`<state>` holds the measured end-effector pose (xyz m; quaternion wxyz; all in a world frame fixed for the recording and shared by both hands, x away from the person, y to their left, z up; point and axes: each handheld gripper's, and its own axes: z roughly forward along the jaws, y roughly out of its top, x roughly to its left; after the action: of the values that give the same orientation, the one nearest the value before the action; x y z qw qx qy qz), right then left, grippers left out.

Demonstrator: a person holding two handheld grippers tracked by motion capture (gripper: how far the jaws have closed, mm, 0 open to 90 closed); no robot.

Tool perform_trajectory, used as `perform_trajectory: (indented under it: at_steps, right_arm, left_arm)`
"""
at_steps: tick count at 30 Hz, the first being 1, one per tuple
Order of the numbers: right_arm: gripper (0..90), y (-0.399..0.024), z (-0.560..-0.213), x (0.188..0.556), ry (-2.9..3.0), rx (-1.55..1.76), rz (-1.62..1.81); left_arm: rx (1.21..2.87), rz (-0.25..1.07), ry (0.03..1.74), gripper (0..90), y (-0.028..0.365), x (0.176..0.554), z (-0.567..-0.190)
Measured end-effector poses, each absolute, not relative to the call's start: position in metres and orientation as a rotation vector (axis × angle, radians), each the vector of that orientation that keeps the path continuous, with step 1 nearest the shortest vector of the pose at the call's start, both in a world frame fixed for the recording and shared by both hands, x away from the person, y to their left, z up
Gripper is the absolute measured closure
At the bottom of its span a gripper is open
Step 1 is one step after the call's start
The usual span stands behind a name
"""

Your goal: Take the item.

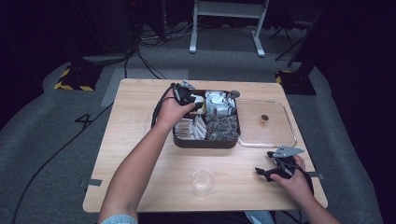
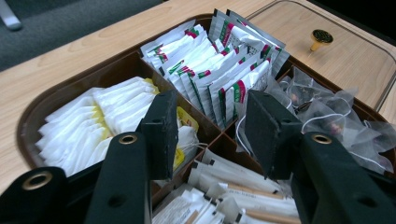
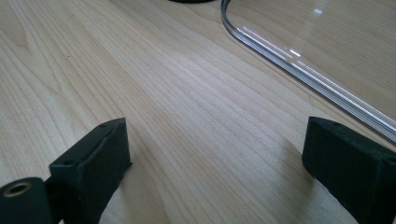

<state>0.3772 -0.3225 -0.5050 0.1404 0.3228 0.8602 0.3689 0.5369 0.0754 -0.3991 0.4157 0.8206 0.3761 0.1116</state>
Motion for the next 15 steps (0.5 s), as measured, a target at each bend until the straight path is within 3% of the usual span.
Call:
perform_trajectory:
  at_steps: [15]
  right_arm:
    - [7.7,-0.323,-0.505,0.377,2.487,0.93,1.066]
  left_arm:
    - [2.172,0.232,1.01,61.9,0.069,0.571,-0.433]
